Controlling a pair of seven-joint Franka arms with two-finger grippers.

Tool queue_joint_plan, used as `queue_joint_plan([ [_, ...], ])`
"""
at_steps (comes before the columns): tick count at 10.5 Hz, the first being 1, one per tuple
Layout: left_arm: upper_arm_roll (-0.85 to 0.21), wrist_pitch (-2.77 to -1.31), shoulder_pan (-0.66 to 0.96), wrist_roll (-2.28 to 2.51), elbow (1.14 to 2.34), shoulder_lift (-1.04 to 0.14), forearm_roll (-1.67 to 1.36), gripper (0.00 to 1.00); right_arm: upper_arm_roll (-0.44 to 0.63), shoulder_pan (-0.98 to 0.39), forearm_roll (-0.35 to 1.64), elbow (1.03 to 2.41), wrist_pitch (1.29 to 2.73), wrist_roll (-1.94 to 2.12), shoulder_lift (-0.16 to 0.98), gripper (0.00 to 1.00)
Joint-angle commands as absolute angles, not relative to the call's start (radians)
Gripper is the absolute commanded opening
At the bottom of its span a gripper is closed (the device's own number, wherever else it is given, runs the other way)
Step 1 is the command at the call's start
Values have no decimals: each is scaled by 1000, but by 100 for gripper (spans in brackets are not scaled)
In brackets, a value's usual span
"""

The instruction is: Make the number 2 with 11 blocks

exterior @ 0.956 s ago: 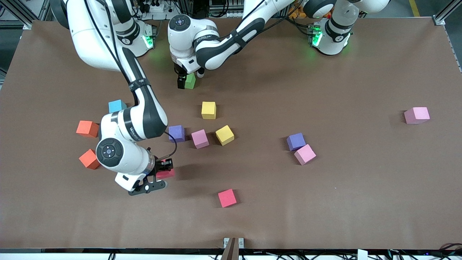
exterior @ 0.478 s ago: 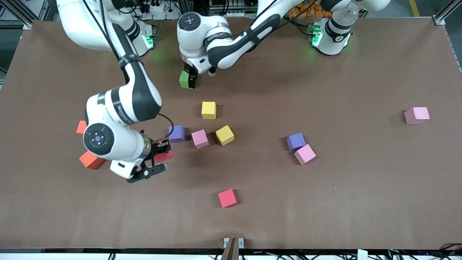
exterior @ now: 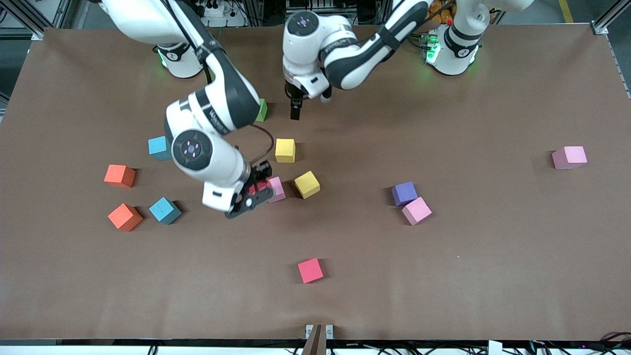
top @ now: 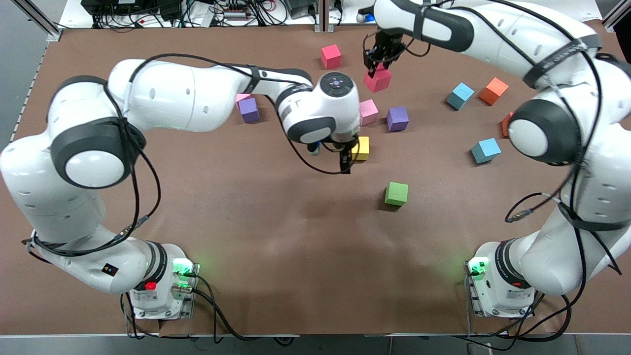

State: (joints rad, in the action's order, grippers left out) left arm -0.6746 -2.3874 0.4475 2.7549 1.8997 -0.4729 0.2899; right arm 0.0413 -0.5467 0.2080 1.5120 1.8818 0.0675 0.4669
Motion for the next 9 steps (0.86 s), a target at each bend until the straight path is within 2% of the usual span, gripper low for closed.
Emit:
queue_joint_plan([
  [1, -765, -2459, 312, 2840, 2035, -387, 334, 100, -33, -534, 186, 1747, 1928, 87, 299, 0],
  [4, -818, -2502, 180, 2729, 2094, -388, 334, 100, -194, -525, 63, 1903, 1962, 121, 201, 0],
  [7, -798, -2508, 146, 2621, 2092, -411, 333, 100, -294, -525, 19, 1998, 1989, 265, 150, 0],
  [9, -759, -2517, 146, 2560, 2076, -436, 333, 100, -324, -523, 3, 2075, 2023, 365, 114, 0],
])
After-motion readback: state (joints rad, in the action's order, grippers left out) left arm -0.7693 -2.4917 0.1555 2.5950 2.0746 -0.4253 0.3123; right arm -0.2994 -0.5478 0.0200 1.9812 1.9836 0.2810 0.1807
